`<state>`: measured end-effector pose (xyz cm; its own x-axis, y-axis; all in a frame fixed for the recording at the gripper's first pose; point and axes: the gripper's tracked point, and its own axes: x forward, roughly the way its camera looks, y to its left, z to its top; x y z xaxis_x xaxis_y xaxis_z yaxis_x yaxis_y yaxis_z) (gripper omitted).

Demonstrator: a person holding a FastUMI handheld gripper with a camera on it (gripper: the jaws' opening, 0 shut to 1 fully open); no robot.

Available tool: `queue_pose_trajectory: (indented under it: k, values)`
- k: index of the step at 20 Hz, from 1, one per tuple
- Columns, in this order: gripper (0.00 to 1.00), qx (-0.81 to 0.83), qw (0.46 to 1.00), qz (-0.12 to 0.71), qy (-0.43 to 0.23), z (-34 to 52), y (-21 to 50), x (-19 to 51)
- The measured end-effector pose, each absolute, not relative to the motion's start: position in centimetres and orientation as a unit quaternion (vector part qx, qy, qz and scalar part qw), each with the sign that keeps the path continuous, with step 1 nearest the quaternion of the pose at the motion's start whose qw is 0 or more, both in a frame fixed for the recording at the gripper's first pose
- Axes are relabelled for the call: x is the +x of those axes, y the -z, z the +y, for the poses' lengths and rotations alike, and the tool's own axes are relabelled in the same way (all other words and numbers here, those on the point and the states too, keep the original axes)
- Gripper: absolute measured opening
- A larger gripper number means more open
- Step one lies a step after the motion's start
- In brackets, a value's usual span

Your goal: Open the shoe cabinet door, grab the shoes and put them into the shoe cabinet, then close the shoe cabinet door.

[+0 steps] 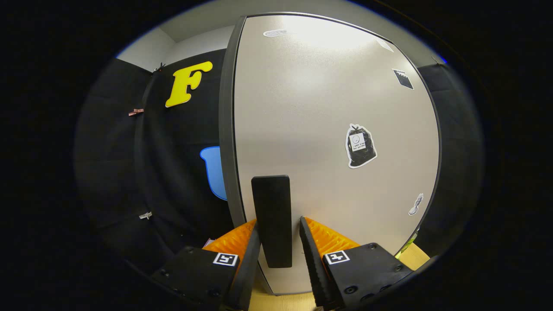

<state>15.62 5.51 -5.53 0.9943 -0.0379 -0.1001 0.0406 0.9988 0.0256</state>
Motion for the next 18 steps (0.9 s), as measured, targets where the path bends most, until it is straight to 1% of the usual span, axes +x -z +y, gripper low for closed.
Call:
queue_pose_trajectory:
  k: [2,4,9,10,18]
  values:
    - [0.58,0.016,0.998,0.055,0.021,5.6,5.9,16.2]
    - [0.33,0.011,0.998,0.052,0.022,5.6,5.6,15.4]
    - [0.33,0.005,0.998,0.052,0.028,5.7,5.6,15.6]
    - [0.22,0.004,0.998,0.054,0.028,5.7,5.8,15.5]
    - [0.22,0.005,0.999,0.042,0.021,5.6,5.6,14.4]
